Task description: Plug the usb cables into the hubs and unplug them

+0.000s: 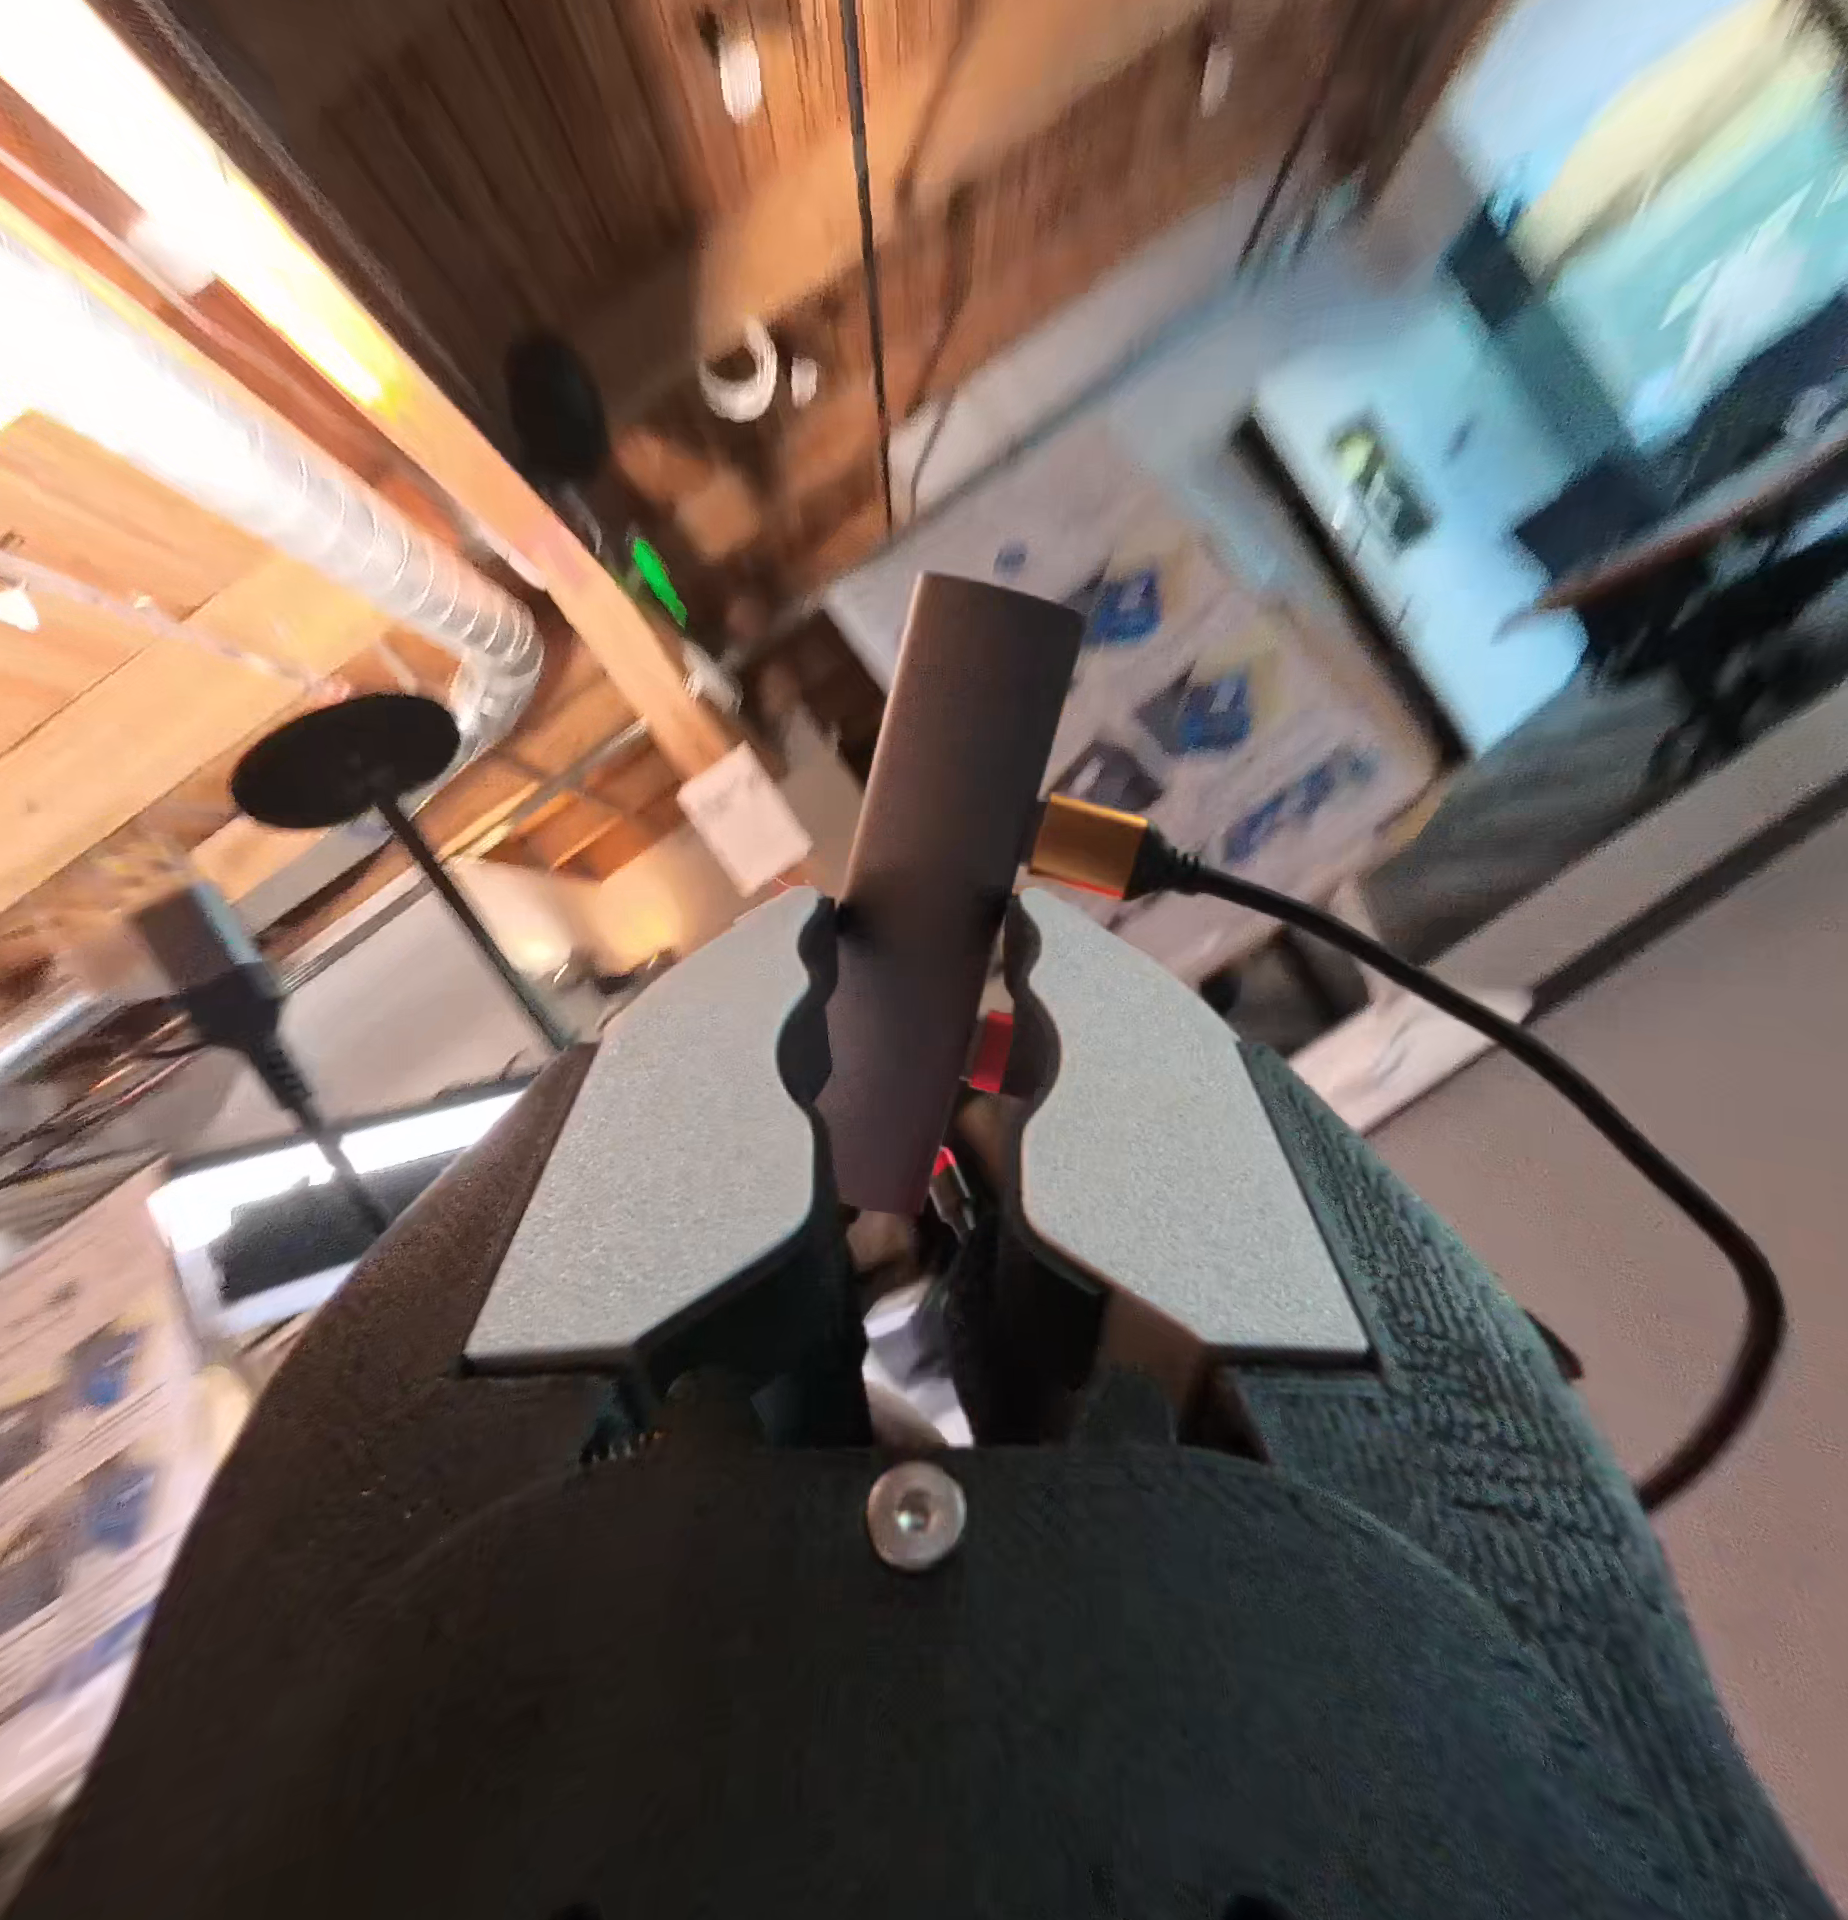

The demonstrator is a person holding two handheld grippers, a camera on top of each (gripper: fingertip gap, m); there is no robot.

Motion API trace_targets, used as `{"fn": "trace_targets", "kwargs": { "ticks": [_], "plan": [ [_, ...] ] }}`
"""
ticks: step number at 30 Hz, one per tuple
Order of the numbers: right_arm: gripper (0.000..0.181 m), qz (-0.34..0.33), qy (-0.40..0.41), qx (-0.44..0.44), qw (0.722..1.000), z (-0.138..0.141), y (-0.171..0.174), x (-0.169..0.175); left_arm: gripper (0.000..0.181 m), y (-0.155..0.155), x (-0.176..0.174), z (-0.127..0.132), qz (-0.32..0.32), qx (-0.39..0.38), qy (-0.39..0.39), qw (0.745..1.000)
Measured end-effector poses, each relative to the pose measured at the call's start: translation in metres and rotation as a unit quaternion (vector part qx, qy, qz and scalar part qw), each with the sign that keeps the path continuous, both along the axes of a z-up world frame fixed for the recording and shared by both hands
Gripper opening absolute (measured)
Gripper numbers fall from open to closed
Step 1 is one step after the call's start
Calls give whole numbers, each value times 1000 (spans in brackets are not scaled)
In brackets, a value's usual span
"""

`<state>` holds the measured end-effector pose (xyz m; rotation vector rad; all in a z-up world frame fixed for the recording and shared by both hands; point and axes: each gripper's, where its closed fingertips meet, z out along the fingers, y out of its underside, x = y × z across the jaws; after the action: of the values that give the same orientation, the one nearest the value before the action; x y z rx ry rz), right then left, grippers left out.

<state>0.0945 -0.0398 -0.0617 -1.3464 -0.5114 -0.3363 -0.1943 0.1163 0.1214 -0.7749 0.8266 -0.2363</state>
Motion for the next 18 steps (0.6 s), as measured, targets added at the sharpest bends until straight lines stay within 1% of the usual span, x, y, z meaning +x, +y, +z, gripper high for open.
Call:
{"fn": "trace_targets", "kwargs": {
  "ticks": [2,4,6,8,9,10,12,13,14,16,18],
  "plan": [
    [125,4,3,0,1000,0,0,-1,30,-31,32,12,-57,21,-36,998],
    [125,16,13,3,1000,2,-2,-3,30,-57,69,14,-103,26,-41,994],
    [125,39,41,12,998,7,-5,-5,30,-76,112,2,-144,11,-21,989],
    [123,75,92,35,992,18,-13,-7,30,-85,153,-21,-161,-2,7,987],
    [120,102,126,55,985,27,-19,-8,30,-89,173,-36,-169,-11,24,985],
    [113,128,163,78,975,36,-26,-7,30,-91,192,-52,-173,-20,43,984],
    [97,155,223,115,956,51,-38,2,30,-99,222,-81,-180,-20,72,981],
    [84,164,240,122,949,53,-41,6,30,-104,234,-94,-184,-15,86,979],
    [71,170,251,123,945,55,-44,9,30,-108,243,-107,-186,-18,104,977],
    [56,184,259,110,942,54,-43,7,30,-119,253,-123,-200,-26,135,970],
    [49,196,257,85,943,53,-36,-5,30,-124,254,-131,-204,-15,147,968]
  ]
}}
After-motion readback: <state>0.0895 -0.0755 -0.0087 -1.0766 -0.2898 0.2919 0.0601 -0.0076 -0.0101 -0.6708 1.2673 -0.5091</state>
